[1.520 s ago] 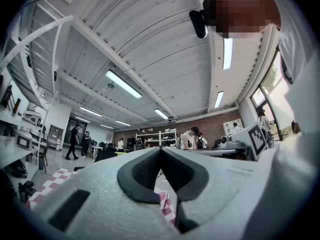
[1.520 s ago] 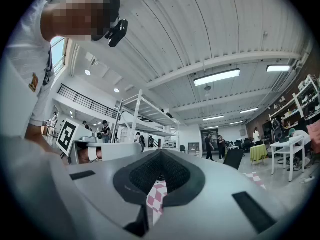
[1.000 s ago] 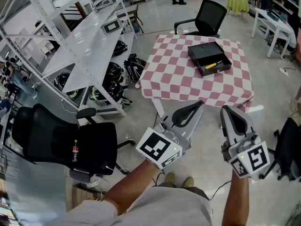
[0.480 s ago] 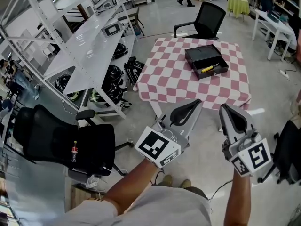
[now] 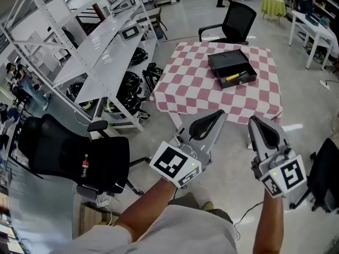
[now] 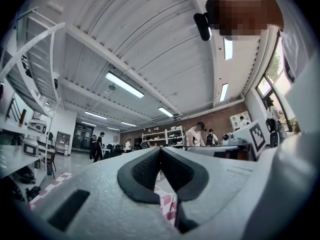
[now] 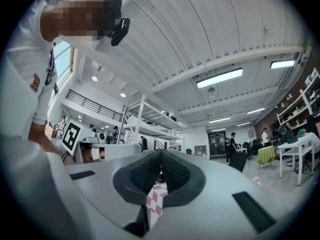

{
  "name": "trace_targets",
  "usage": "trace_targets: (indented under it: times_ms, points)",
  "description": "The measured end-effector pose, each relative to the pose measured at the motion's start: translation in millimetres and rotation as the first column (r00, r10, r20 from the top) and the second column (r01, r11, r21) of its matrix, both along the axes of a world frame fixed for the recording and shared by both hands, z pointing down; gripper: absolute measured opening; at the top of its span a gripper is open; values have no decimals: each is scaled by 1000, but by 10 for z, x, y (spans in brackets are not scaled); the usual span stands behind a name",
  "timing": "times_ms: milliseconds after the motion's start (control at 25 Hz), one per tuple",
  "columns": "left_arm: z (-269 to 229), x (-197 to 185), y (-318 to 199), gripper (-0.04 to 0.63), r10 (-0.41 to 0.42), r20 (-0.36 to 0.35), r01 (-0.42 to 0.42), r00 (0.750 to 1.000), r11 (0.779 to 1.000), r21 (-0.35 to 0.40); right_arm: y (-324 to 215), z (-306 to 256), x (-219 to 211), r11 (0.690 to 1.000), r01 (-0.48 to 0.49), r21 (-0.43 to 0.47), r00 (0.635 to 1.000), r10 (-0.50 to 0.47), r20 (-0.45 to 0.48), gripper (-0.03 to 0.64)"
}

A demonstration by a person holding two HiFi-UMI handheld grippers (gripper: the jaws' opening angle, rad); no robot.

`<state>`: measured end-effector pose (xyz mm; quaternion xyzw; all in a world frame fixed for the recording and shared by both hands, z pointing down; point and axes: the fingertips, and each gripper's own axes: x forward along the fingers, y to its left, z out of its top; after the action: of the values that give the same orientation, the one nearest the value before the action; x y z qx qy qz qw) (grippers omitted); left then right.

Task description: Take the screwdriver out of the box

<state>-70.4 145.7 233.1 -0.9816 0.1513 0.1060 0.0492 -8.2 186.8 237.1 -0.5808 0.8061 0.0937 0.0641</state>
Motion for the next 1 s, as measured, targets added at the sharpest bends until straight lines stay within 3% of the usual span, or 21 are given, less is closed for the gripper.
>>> trace_targets:
  times_ms: [600,1000]
  points:
    - [65,225,-204,14,-3,1,3,1000,1000,-7,-127,56,251,1000,-7,-17,1000,6,-16,12]
    - [104,481,-836,14,8,-21,-9,1000,1000,-19,-727,76,495,999,-19,-45,999,17,-40,11]
